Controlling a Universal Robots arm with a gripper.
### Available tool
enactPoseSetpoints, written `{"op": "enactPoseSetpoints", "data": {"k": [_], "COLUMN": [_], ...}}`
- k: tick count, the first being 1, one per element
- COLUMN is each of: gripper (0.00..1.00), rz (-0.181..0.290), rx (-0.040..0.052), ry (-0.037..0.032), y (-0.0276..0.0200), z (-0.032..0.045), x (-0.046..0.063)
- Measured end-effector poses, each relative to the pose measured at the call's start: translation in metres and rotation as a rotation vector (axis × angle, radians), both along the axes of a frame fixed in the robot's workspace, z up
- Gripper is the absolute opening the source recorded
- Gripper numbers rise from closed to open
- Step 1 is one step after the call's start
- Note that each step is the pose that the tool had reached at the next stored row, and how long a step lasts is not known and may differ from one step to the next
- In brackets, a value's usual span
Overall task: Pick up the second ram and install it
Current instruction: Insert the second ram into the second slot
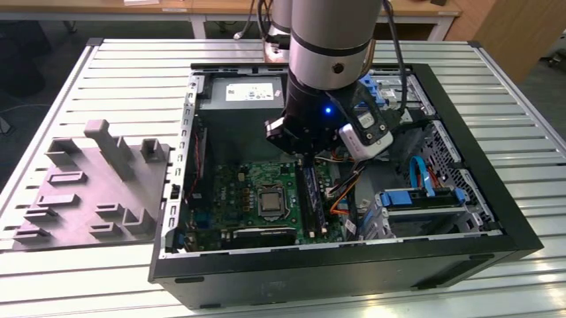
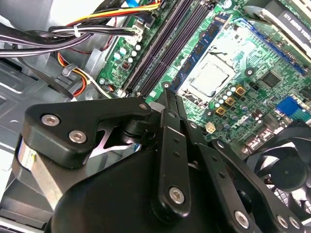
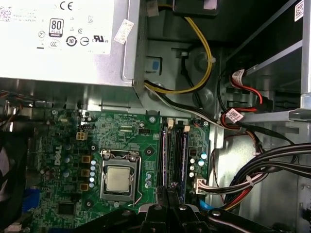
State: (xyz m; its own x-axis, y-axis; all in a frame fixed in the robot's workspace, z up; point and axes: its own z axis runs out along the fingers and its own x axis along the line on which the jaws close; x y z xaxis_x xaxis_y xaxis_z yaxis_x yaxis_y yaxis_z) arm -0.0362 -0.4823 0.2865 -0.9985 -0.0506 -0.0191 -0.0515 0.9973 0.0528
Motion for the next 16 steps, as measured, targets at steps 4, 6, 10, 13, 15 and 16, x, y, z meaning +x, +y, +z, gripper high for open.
{"op": "enactPoseSetpoints", "data": {"k": [4,6,10,13,15,16], "gripper": [0.11,0.11,0.11,0.11,0.11,0.11], "rz": [-0.001,-0.002,-0.007,-0.018,-0.030,-0.038], "rx": [0.0026,0.0023,0.0023,0.0023,0.0023,0.0024], "ry": [-0.0002,0.0000,0.0000,-0.0003,-0.0007,-0.0007], "y": [0.0001,0.0000,0.0000,0.0000,0.0000,0.0000], "z": [-0.0017,-0.0033,-0.0080,-0.0123,-0.0151,-0.0161], "x": [0.000,0.000,0.000,0.001,0.000,0.000]}}
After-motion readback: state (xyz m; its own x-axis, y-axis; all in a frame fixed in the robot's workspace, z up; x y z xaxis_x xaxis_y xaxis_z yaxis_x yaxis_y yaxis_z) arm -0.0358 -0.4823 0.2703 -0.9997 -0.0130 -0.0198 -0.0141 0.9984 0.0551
